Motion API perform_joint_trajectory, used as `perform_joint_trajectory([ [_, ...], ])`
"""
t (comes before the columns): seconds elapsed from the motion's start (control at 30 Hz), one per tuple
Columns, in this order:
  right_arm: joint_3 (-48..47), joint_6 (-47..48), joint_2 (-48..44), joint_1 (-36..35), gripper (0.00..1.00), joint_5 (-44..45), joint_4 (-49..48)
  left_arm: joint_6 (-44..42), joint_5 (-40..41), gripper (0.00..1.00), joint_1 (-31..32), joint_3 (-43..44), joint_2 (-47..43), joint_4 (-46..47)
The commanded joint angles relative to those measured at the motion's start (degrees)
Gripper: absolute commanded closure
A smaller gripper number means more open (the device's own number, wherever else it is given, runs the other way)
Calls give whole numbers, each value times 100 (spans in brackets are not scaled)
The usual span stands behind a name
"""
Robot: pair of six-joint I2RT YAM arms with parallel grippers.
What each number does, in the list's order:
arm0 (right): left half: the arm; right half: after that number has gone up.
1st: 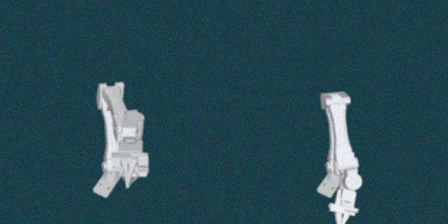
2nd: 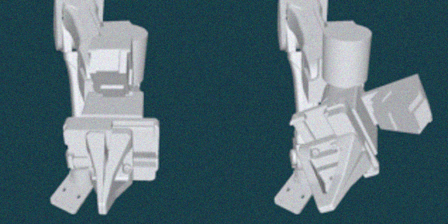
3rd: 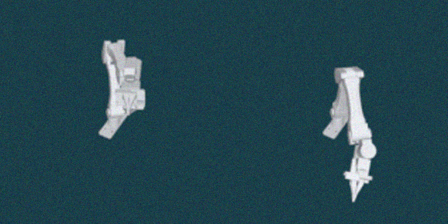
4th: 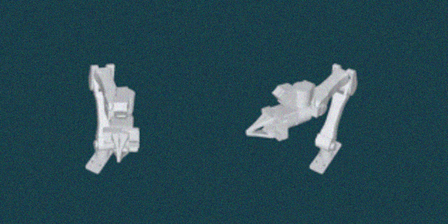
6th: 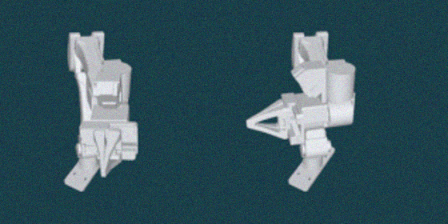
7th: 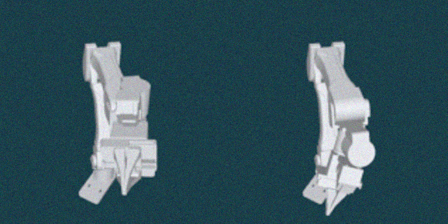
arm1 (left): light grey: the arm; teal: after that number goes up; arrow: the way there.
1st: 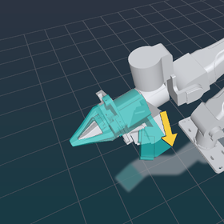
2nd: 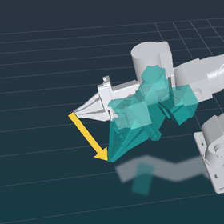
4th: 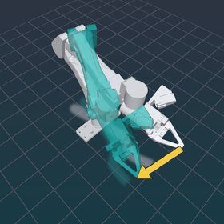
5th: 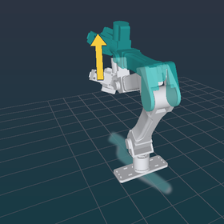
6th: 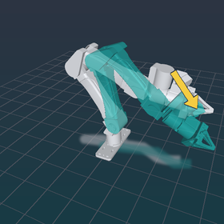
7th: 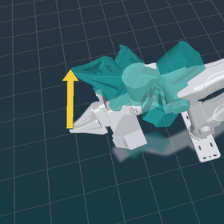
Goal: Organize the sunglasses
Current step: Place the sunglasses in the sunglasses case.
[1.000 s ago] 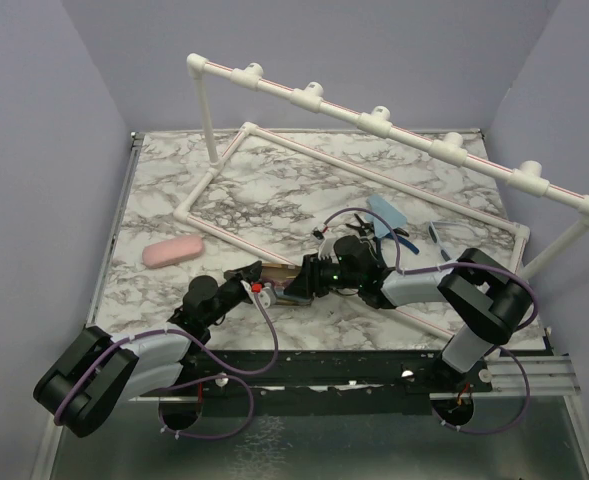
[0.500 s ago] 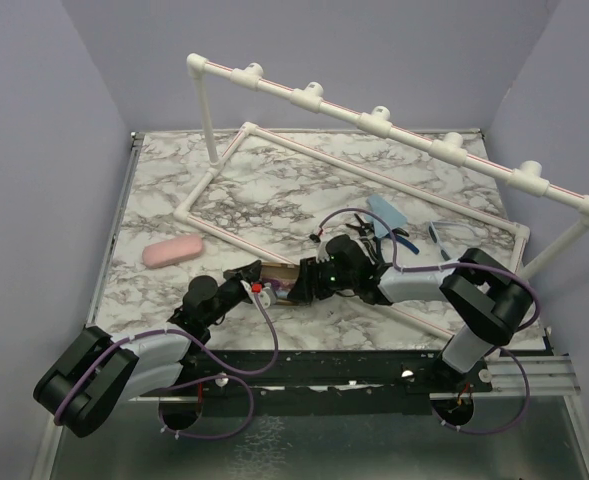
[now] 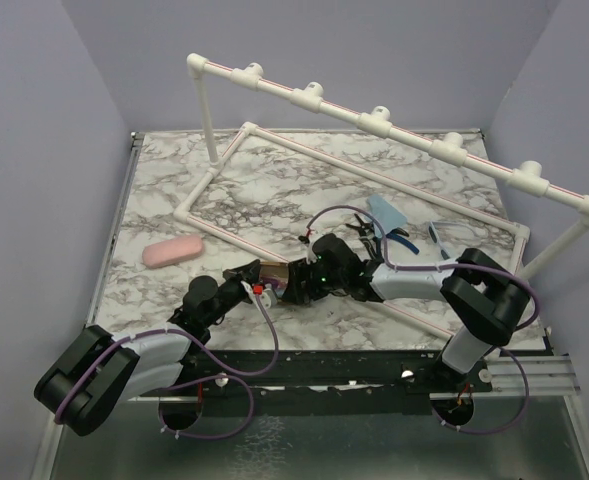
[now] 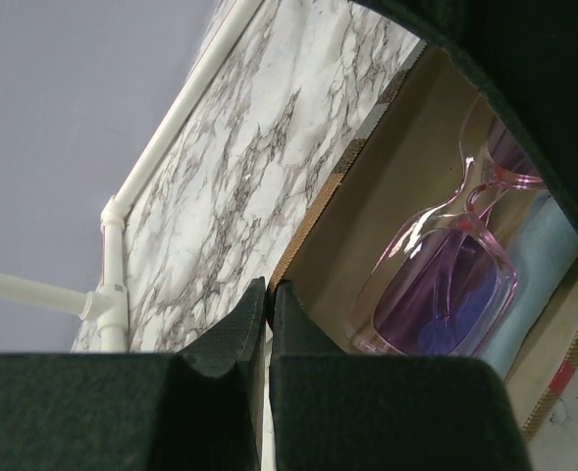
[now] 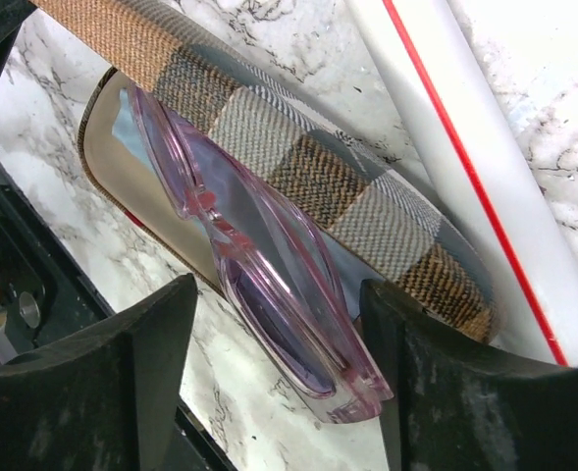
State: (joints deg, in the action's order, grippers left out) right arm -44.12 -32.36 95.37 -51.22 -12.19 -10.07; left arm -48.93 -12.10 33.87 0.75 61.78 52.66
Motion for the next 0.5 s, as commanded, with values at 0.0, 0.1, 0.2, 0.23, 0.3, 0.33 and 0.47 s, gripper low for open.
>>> perform_joint_trajectory([
  [0.0, -332, 440, 140, -83, 24, 655, 192, -37, -371, 100, 94, -470, -31, 276],
  [0.1, -543, 643, 163, -205, 19, 831, 481, -75, -370, 100, 94, -512, -59, 271],
  [0.2, -711, 737, 190, -309, 18, 1039, 752, -57, -342, 100, 94, -568, -113, 270],
  [0.23, -747, 746, 195, -331, 18, 1136, 840, -56, -331, 100, 97, -584, -139, 271],
  [0.3, -844, 751, 195, -368, 18, 1375, 1066, -54, -298, 100, 98, -622, -173, 264],
  [0.33, -901, 745, 199, -376, 18, 1505, 1204, -50, -293, 100, 96, -636, -174, 262],
  [0.47, -1161, 735, 248, -420, 18, 1886, 1669, -52, -267, 100, 95, -674, -192, 253],
])
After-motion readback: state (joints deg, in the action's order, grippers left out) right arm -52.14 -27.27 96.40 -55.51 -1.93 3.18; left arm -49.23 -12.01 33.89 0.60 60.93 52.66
